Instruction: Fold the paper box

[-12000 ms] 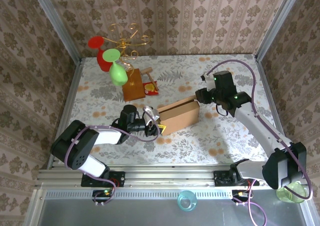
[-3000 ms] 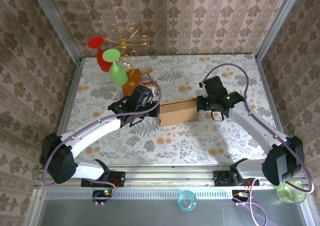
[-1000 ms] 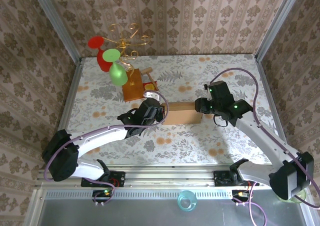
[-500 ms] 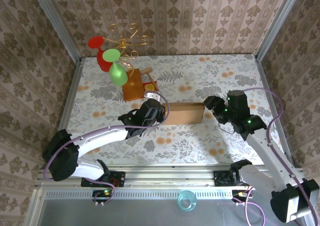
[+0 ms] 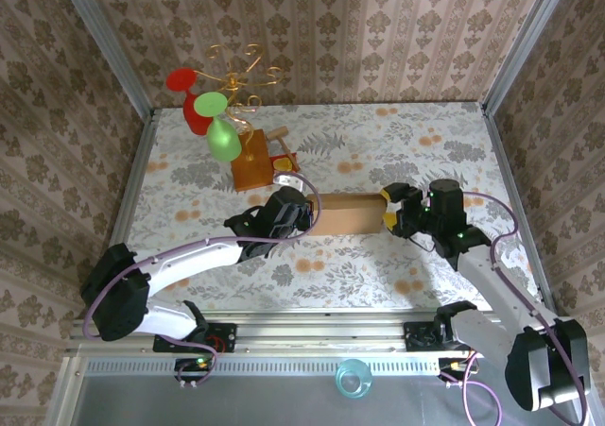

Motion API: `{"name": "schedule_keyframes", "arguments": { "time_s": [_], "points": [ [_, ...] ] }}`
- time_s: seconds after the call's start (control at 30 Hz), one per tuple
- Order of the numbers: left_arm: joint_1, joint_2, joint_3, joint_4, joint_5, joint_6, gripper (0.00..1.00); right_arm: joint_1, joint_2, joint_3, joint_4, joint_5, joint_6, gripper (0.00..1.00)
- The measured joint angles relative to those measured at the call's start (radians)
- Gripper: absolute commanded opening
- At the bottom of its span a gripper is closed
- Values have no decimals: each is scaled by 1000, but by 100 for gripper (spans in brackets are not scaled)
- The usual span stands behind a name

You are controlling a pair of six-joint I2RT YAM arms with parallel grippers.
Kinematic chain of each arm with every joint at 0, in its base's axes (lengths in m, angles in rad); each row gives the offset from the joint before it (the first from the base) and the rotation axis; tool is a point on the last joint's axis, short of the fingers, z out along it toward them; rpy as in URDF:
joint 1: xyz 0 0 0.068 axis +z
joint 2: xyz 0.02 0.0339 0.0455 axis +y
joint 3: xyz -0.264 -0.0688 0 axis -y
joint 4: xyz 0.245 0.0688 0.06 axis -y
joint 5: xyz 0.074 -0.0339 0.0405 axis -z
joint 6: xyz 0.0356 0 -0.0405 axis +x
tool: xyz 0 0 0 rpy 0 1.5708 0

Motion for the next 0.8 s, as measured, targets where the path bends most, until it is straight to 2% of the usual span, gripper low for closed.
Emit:
{"name": "schedule_keyframes", "arguments": {
  "time_s": [0.27, 0.3, 0.33, 0.37, 0.43, 0.6, 0.8],
  "points": [
    [0, 0, 0, 0, 0, 1, 6, -10, 26, -15, 62, -18, 29, 47],
    [0, 0, 0, 0, 0, 2, 10, -11, 31, -17, 70, -19, 32, 46],
    [0, 0, 0, -1, 0, 8, 25, -11, 37, -19, 79, -20, 33, 45],
    [0, 0, -1, -5, 3, 9, 33, -13, 41, -20, 85, -20, 33, 44],
    [0, -3, -9, -16, 0, 5, 41, -18, 48, -22, 101, -19, 34, 43],
    [-7, -77, -34, -56, 39, -19, 51, -22, 53, -26, 114, -19, 34, 41],
    [24, -211, -62, -54, 122, -82, 56, -22, 54, -26, 114, -18, 33, 40]
  ]
}}
